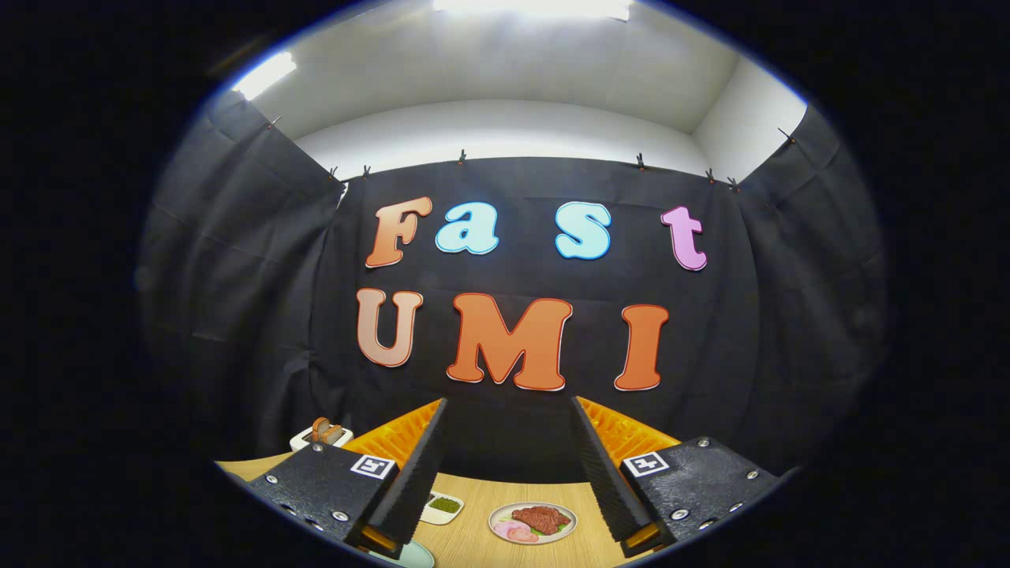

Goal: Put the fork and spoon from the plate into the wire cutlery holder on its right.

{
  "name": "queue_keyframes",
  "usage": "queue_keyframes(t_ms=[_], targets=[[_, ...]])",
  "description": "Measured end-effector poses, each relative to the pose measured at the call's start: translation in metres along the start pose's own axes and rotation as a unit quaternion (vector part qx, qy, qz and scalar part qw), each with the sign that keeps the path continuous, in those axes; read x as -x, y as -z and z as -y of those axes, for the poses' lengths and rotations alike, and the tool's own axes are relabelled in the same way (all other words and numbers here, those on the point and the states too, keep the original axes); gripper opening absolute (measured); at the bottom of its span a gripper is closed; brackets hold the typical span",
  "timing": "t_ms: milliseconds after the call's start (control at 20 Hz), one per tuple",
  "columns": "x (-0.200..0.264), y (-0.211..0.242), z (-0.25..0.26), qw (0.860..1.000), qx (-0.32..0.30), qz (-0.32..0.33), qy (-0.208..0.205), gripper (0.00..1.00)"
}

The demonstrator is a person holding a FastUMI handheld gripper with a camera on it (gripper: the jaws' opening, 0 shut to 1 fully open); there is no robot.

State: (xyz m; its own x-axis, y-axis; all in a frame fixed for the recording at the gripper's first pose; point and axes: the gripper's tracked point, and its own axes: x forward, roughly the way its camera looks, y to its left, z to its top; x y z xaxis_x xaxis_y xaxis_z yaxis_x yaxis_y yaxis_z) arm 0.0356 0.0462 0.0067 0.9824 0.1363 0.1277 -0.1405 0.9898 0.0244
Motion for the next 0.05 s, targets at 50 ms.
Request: queue_keyframes(t_ms=[50], targets=[[-0.0013,0.0013,-0.0003,1.000,-0.003,-0.003,0.004,0.90]])
